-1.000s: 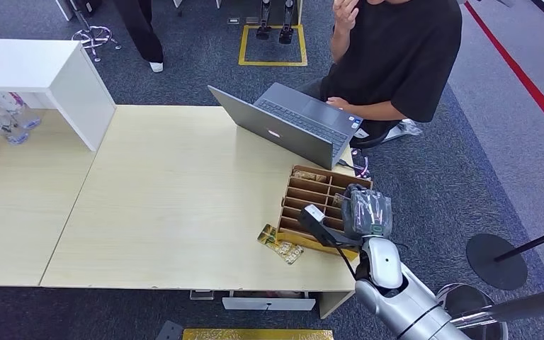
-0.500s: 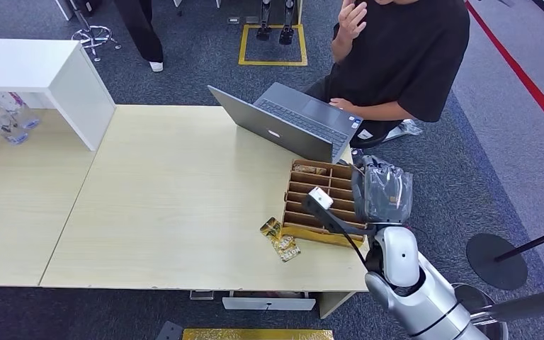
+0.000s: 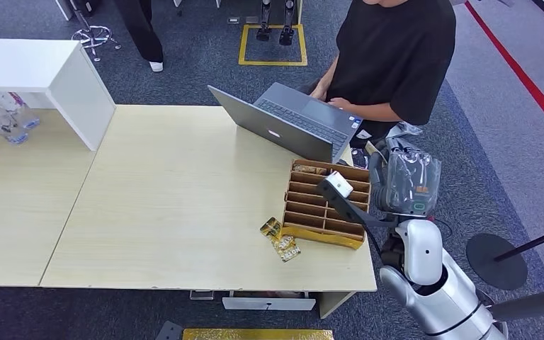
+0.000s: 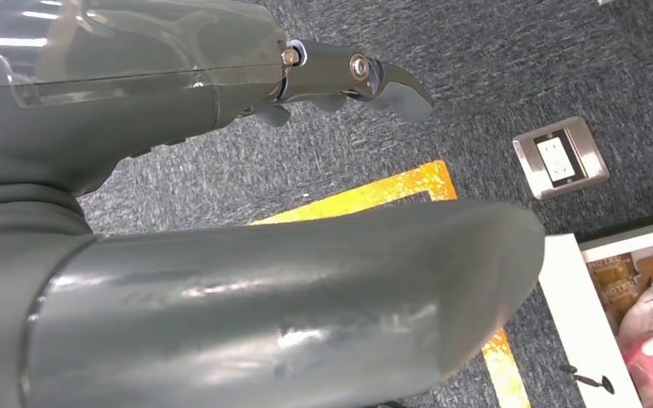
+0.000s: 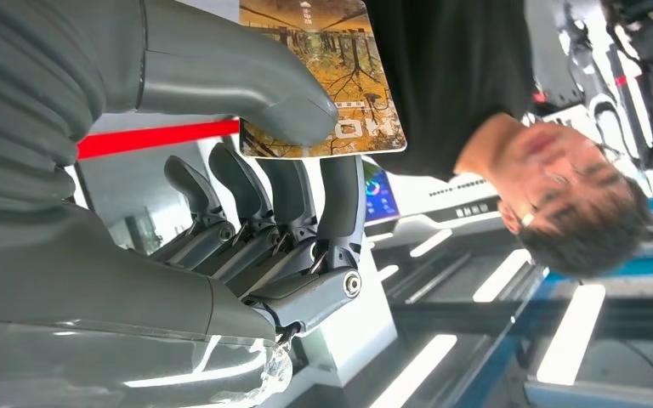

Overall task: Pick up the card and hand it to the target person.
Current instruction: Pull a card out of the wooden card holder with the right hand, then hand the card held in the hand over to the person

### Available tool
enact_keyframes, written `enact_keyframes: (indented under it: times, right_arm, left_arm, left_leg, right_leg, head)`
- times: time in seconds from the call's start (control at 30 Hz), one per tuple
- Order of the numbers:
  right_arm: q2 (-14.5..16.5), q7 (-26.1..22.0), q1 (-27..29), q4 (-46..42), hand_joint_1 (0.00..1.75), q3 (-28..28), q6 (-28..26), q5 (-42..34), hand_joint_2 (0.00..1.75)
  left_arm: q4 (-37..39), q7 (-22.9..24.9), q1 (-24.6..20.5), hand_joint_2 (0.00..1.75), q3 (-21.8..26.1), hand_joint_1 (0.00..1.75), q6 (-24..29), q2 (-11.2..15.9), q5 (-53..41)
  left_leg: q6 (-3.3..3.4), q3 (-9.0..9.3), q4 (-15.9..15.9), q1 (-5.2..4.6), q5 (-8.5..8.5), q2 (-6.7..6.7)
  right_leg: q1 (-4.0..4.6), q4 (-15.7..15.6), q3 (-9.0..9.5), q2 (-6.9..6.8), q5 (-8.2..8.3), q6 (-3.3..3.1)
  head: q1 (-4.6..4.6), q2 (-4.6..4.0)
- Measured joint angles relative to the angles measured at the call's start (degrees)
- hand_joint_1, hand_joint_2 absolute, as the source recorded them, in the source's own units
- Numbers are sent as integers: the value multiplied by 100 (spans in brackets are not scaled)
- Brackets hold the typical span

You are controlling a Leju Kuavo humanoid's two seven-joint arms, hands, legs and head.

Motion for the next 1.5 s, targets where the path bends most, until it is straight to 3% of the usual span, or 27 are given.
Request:
enact_keyframes:
  times: [0.43,0.83,1.33,1.37,1.4,1.47,1.5]
  right_arm:
    - [-383,-26,-21,441,149,-184,538,-548,175]
    - [-398,-92,-53,1112,147,-35,521,-507,175]
    - [-409,-87,-60,1329,138,-24,490,-308,175]
    - [-411,-85,-60,1343,128,-25,493,-298,175]
    - [-414,-84,-59,1357,104,-25,496,-286,175]
    - [-419,-78,-58,1384,36,-26,511,-268,175]
    - [-420,-70,-58,1395,10,-26,527,-264,175]
  left_arm:
    - [0,47,-28,0,-42,0,-59,-1,1]
    - [0,99,-44,0,-137,0,-60,0,1]
    - [0,99,-47,0,-149,0,-60,0,1]
    - [0,99,-47,0,-150,0,-60,0,1]
    - [0,99,-48,0,-150,0,-60,0,1]
    - [0,99,-49,0,-151,0,-60,0,0]
    - [0,99,-49,0,-151,0,-60,0,0]
  left_leg:
    - [0,-2,-1,0,0,-1]
    - [0,-3,-1,0,0,-1]
    - [0,-3,0,0,0,-2]
    - [0,-3,0,0,0,-1]
    - [0,-3,0,0,0,-1]
    - [0,-3,0,0,0,-1]
    - [0,-3,0,0,0,-1]
  right_leg:
    - [0,0,0,-2,0,0]
    - [0,0,-1,-3,0,0]
    - [0,0,-1,-3,0,0]
    - [0,0,-1,-3,0,0]
    - [0,0,-1,-3,0,0]
    - [0,0,-1,-3,0,0]
    - [0,0,-1,-2,0,0]
  head:
    - [0,0]
    - [-1,0]
    - [-1,0]
    - [-1,0]
    - [-1,0]
    - [-1,0]
    - [-1,0]
